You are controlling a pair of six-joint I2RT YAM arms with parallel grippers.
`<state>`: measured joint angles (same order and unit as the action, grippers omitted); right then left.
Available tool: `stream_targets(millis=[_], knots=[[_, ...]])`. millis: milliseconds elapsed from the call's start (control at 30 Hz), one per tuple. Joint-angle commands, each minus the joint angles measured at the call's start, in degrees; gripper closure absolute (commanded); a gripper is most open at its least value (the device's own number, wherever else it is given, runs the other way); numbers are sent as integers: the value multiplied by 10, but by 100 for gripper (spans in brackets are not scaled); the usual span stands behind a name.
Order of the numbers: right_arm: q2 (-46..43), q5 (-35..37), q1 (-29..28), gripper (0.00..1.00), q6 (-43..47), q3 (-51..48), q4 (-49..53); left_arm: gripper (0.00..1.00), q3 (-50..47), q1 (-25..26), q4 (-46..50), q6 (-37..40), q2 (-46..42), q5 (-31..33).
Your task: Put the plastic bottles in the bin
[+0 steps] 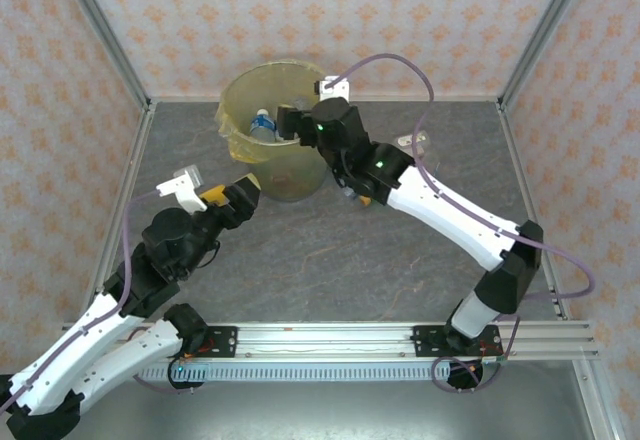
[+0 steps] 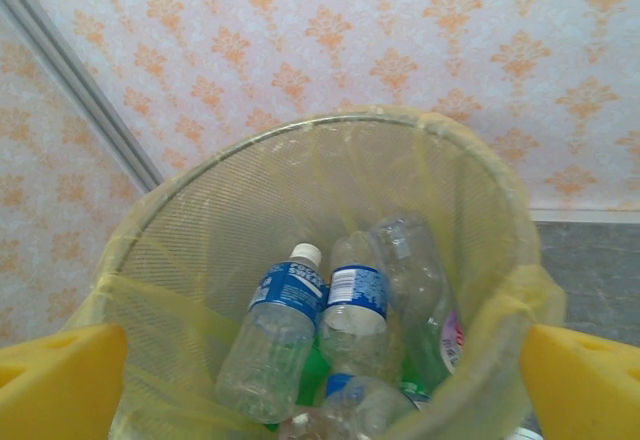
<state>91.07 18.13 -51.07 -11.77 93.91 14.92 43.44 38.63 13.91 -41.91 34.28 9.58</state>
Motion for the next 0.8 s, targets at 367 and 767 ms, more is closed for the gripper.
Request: stream_targets(millis=[367, 767], knots=[[-179, 101, 51, 0, -60, -240, -60, 1, -3, 101, -86, 20, 103, 5], [-258, 15, 184, 0, -142, -430, -72, 1, 26, 214, -110, 40, 192, 110]])
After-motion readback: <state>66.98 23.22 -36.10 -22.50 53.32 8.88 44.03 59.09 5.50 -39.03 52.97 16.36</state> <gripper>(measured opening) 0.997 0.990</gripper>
